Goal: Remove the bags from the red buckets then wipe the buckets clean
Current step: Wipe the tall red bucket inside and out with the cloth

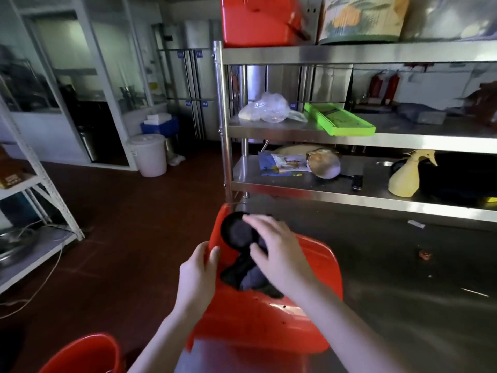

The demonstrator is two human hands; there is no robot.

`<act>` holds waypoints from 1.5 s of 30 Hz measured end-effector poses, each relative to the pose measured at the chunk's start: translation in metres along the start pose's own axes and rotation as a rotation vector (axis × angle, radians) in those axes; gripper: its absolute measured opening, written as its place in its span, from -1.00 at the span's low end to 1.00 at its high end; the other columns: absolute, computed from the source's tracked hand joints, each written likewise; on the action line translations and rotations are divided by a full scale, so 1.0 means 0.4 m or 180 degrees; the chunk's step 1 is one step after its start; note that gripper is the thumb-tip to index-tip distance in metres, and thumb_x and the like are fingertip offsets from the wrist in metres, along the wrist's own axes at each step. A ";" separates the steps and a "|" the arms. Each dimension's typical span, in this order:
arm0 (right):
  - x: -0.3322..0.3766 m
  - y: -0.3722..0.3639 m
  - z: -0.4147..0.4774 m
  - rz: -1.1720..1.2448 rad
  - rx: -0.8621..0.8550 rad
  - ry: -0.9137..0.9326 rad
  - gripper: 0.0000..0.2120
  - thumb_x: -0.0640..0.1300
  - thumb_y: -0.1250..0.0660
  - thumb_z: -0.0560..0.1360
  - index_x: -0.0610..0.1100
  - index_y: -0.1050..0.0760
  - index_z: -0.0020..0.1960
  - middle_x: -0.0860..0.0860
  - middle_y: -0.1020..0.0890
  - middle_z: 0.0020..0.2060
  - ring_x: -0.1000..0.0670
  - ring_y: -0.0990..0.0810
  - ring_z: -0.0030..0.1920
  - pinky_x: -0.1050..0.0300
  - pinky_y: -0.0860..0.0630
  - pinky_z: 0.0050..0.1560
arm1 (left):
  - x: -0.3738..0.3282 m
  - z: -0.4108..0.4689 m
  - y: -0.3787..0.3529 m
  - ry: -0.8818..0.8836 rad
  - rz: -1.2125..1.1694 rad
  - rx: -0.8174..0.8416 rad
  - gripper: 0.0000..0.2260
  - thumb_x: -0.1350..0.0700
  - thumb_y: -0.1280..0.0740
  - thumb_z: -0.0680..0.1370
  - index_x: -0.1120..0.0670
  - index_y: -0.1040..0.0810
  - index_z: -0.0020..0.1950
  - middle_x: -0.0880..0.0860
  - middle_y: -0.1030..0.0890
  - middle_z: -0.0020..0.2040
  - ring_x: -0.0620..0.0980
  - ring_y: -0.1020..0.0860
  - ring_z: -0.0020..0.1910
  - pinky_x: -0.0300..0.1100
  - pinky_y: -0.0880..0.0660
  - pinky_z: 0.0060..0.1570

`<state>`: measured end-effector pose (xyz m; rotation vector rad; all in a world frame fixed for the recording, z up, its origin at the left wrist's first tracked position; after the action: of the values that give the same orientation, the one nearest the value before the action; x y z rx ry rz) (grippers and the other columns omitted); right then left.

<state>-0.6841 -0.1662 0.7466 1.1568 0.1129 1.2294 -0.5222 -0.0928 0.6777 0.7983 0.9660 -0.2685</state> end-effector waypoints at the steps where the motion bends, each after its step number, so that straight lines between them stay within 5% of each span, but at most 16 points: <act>1: 0.003 -0.060 -0.010 -0.0524 0.0251 -0.0015 -0.53 -0.04 -0.25 0.52 0.06 -0.38 0.42 0.15 -0.43 0.37 0.00 -0.40 0.33 0.03 -0.33 0.31 | 0.008 0.004 -0.006 0.0010 -0.0022 0.0113 -0.91 0.03 -0.24 0.62 -0.02 -0.52 0.06 -0.07 -0.62 -0.24 -0.29 -0.57 -0.29 -0.40 -0.48 -0.25; 4: 0.013 -0.164 -0.033 -0.1300 0.0480 -0.0021 -0.54 0.17 -0.08 0.58 0.15 -0.31 0.46 0.18 -0.34 0.45 -0.01 -0.29 0.45 -0.20 -0.13 0.43 | 0.050 0.006 -0.004 0.0188 -0.0250 0.0320 -0.92 -0.03 -0.20 0.63 -0.12 -0.48 0.07 -0.02 -0.62 -0.30 -0.15 -0.59 -0.37 -0.11 -0.57 -0.33; 8: 0.020 -0.211 0.008 -0.1646 0.0634 -0.0131 -0.47 0.21 0.04 0.59 0.11 -0.17 0.52 0.10 -0.24 0.52 -0.10 -0.10 0.54 -0.35 0.21 0.47 | 0.072 0.026 -0.010 0.0270 -0.0409 0.0457 -0.82 -0.07 -0.17 0.63 -0.15 -0.46 0.20 -0.08 -0.64 -0.18 -0.31 -0.59 -0.22 -0.44 -0.43 -0.32; 12: -0.007 -0.222 0.060 -0.1518 0.0675 -0.0609 -0.46 0.18 0.00 0.60 0.12 -0.03 0.56 0.07 -0.10 0.56 -0.10 -0.09 0.53 -0.19 -0.11 0.47 | 0.056 0.053 -0.037 0.0326 -0.0484 0.0561 -0.74 -0.12 -0.14 0.61 -0.12 -0.43 0.26 -0.03 -0.65 -0.15 -0.20 -0.61 -0.22 -0.31 -0.48 -0.28; 15: -0.055 -0.195 0.061 -0.1569 0.0396 -0.0925 -0.43 0.28 -0.01 0.56 0.15 -0.12 0.53 0.06 -0.16 0.54 -0.07 -0.21 0.49 -0.10 -0.26 0.40 | 0.052 0.066 -0.040 0.0285 -0.0364 0.0473 -0.66 -0.16 -0.10 0.61 -0.07 -0.38 0.33 0.05 -0.65 -0.17 0.01 -0.62 -0.22 -0.05 -0.52 -0.19; 23: -0.364 -0.034 -0.126 -0.1563 0.0184 -0.2052 -0.54 0.15 -0.07 0.62 0.12 -0.25 0.50 0.08 -0.26 0.52 -0.04 -0.29 0.47 0.03 -0.25 0.43 | 0.032 0.090 -0.049 0.0261 -0.0091 0.0552 -0.55 -0.19 -0.02 0.63 -0.18 -0.18 0.52 0.06 -0.58 -0.36 0.01 -0.53 -0.44 -0.08 -0.46 -0.35; 25: -0.362 -0.037 -0.133 -0.1648 0.0062 -0.1983 -0.55 0.11 -0.06 0.64 0.06 -0.28 0.50 0.05 -0.29 0.50 -0.08 -0.31 0.47 0.02 -0.28 0.43 | 0.038 0.087 -0.051 0.0253 -0.0080 0.0551 -0.56 -0.19 -0.02 0.62 -0.18 -0.21 0.50 0.06 -0.57 -0.39 -0.02 -0.51 -0.49 -0.12 -0.42 -0.41; 30: -0.105 -0.188 0.005 -0.1698 -0.0214 -0.0602 -0.55 0.07 -0.07 0.61 -0.01 -0.38 0.45 0.01 -0.43 0.43 -0.15 -0.42 0.38 -0.03 -0.42 0.33 | 0.054 0.083 -0.051 0.0178 -0.0116 0.0525 -0.59 -0.17 -0.06 0.62 -0.19 -0.25 0.47 0.06 -0.61 -0.31 -0.03 -0.53 -0.42 -0.10 -0.44 -0.32; 34: 0.009 -0.297 0.058 -0.1347 -0.0058 -0.0160 -0.56 0.07 -0.09 0.61 0.05 -0.31 0.48 0.08 -0.31 0.49 -0.09 -0.27 0.49 -0.10 -0.28 0.42 | 0.083 0.078 -0.021 0.0216 -0.0441 0.0359 -0.67 -0.09 -0.14 0.63 -0.19 -0.38 0.40 -0.21 -0.58 -0.20 -0.44 -0.54 -0.27 -0.54 -0.39 -0.31; 36: -0.017 -0.272 0.041 -0.1300 -0.0038 -0.0253 -0.52 0.16 -0.06 0.60 0.11 -0.25 0.49 0.10 -0.26 0.51 -0.06 -0.24 0.50 -0.09 -0.22 0.46 | 0.082 0.072 -0.014 0.0142 -0.0451 0.0319 -0.69 -0.07 -0.16 0.64 -0.17 -0.41 0.38 -0.26 -0.54 -0.28 -0.51 -0.51 -0.28 -0.58 -0.37 -0.30; 39: -0.153 -0.171 -0.030 -0.1438 -0.0216 -0.0950 -0.49 0.21 -0.05 0.58 0.11 -0.30 0.48 0.04 -0.32 0.49 -0.08 -0.33 0.44 -0.08 -0.26 0.43 | 0.074 0.055 -0.026 0.0111 -0.0488 0.0367 -0.69 -0.14 -0.14 0.63 -0.22 -0.40 0.36 -0.05 -0.54 -0.47 -0.25 -0.50 -0.50 -0.42 -0.41 -0.45; 43: -0.363 -0.046 -0.126 -0.1117 -0.0232 -0.2101 -0.58 0.08 -0.12 0.64 0.02 -0.35 0.47 0.01 -0.32 0.49 -0.10 -0.27 0.48 -0.02 -0.19 0.48 | 0.086 0.016 -0.027 0.0074 -0.0707 0.0450 -0.67 -0.22 -0.09 0.60 -0.31 -0.34 0.36 -0.02 -0.57 -0.47 -0.11 -0.46 -0.58 -0.31 -0.39 -0.56; 45: -0.354 -0.034 -0.121 -0.1197 -0.0279 -0.1823 -0.63 -0.08 -0.10 0.65 -0.12 -0.44 0.40 -0.05 -0.39 0.44 -0.14 -0.37 0.43 -0.06 -0.29 0.44 | 0.096 -0.014 -0.029 0.0041 -0.0747 0.0443 -0.64 -0.24 -0.08 0.57 -0.34 -0.31 0.37 -0.04 -0.60 -0.41 -0.09 -0.52 -0.53 -0.37 -0.40 -0.53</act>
<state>-0.7623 -0.2438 0.6445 1.2988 -0.1483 0.5402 -0.5104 -0.0915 0.6390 0.8138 1.0626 -0.5391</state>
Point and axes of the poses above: each hand's wrist, its own z-axis towards the middle knuckle, its own y-axis out of the back of the hand, x = y × z, the point moved 6 cm from there along z, towards the middle knuckle
